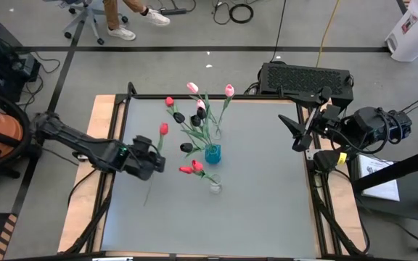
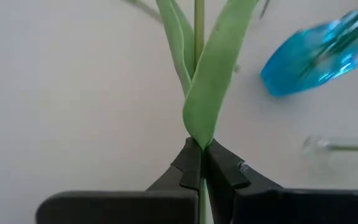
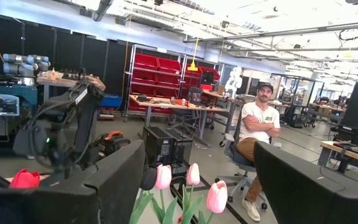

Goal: Sort flowers into vase by color
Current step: Put the bottom red tulip into the bottom transparent vase

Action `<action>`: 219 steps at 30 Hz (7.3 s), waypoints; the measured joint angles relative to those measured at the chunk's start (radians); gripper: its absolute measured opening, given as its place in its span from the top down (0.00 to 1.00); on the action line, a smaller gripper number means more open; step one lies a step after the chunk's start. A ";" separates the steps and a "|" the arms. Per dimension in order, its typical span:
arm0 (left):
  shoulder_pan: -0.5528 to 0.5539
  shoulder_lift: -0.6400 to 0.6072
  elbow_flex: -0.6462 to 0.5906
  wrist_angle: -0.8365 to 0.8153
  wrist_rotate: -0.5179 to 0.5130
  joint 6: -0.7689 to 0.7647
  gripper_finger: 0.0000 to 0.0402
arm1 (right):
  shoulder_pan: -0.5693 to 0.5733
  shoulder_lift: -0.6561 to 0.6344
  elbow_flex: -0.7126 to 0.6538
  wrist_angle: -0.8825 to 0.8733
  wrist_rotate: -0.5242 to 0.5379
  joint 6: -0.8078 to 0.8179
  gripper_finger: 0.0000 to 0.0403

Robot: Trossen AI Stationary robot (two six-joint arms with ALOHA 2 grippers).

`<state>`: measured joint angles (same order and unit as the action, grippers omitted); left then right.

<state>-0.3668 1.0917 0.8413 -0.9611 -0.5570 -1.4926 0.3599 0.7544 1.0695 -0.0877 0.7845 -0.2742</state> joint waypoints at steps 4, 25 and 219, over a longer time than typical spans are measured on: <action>0.000 -0.088 0.000 0.010 -0.071 0.049 0.97 | 0.000 0.000 0.000 0.000 0.000 0.000 0.27; 0.077 -0.250 0.341 0.013 -0.316 0.568 0.97 | 0.000 0.000 0.000 0.000 0.000 0.122 0.27; 0.333 0.395 0.508 1.361 0.614 1.157 0.95 | -0.140 0.536 0.259 0.297 -0.345 0.569 1.00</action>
<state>-0.0334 1.4864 1.3495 0.4004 0.0574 -0.3355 0.2195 1.2903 1.3289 0.2096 0.4393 0.2951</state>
